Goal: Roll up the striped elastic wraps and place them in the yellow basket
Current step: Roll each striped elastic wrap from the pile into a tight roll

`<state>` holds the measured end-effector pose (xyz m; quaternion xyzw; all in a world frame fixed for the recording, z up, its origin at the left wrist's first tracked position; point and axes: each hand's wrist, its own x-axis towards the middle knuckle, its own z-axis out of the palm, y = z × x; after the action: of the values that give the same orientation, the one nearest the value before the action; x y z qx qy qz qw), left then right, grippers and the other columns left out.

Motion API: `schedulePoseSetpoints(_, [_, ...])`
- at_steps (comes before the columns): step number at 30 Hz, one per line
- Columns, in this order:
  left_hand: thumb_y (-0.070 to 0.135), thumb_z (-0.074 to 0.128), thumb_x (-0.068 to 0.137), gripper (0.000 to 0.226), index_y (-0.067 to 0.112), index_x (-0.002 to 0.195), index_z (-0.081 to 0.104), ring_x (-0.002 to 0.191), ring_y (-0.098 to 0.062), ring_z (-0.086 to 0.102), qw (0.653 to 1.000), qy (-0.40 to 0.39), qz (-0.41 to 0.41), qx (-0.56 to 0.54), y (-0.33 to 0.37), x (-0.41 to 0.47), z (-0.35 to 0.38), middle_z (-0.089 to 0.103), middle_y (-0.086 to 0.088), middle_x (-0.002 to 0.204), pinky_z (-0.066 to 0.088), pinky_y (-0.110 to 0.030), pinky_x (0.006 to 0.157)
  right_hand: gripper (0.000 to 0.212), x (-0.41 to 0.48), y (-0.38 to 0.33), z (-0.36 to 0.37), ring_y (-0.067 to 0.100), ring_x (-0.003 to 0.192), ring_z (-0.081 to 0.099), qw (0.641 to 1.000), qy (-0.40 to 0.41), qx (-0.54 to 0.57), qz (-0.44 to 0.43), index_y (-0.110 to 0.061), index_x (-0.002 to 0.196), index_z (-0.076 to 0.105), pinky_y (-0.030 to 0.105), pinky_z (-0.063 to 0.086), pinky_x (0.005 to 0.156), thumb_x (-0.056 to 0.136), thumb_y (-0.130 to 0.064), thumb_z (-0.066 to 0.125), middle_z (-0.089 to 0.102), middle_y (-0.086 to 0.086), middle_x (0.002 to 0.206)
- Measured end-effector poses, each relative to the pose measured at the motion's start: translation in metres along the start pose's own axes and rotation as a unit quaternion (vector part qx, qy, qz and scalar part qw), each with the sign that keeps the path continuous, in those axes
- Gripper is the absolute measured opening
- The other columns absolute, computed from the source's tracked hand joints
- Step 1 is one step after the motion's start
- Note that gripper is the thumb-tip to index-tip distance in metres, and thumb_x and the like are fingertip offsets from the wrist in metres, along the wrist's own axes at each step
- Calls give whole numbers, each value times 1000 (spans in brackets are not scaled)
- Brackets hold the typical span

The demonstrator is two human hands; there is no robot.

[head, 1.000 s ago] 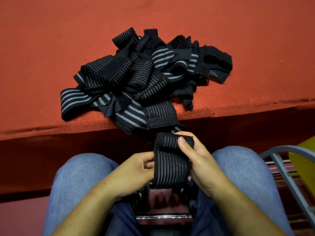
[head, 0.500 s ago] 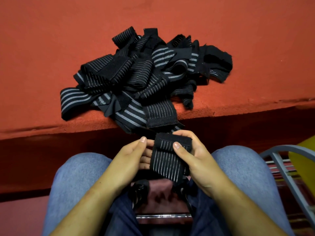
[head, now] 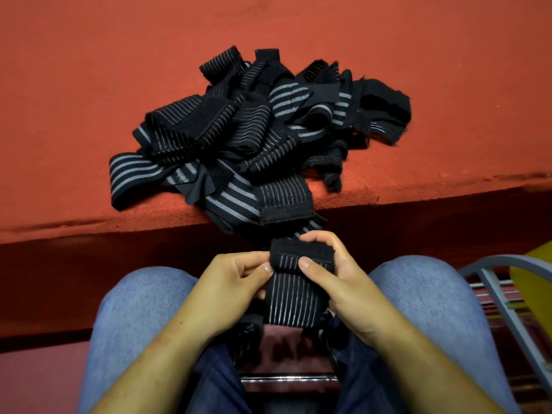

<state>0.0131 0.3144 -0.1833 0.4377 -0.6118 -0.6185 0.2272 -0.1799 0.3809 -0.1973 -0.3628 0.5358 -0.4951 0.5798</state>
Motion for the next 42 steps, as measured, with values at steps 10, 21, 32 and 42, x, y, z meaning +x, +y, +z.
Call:
schedulePoseSetpoints(10, [6, 46, 108, 37, 20, 112, 80, 86, -17, 74, 998, 6, -41, -51, 7, 1, 6, 80, -7, 98, 60, -28, 73, 26, 0, 0, -3, 14, 98, 72, 1000, 1, -11, -13, -31, 120, 61, 33, 57, 85, 100, -15, 67, 74, -3, 108])
schedulePoseSetpoints(21, [20, 60, 100, 24, 12, 118, 74, 99, -19, 76, 997, 14, 6, -70, 10, -2, 5, 80, -8, 104, 59, -26, 86, 32, -2, -2, 1, 16, 104, 72, 999, -28, -31, 2, -38, 126, 59, 39, 59, 94, 102, -18, 66, 72, 3, 118])
schedulePoseSetpoints(32, [29, 56, 105, 24, 33, 129, 59, 114, -14, 69, 999, -1, 45, -12, 2, -3, 8, 73, 2, 120, 53, -35, 97, 53, 7, 10, 3, 23, 127, 66, 998, -23, 39, 35, -31, 132, 64, 56, 43, 115, 86, -58, 69, 72, 4, 132])
schedulePoseSetpoints(42, [58, 43, 97, 42, 54, 139, 38, 120, 3, 61, 998, -22, 31, 52, 0, -8, 12, 63, 20, 130, 48, -30, 107, 49, 3, 10, 6, 20, 125, 67, 998, -42, 26, 42, -37, 127, 65, 53, 45, 115, 84, -59, 70, 72, 1, 130])
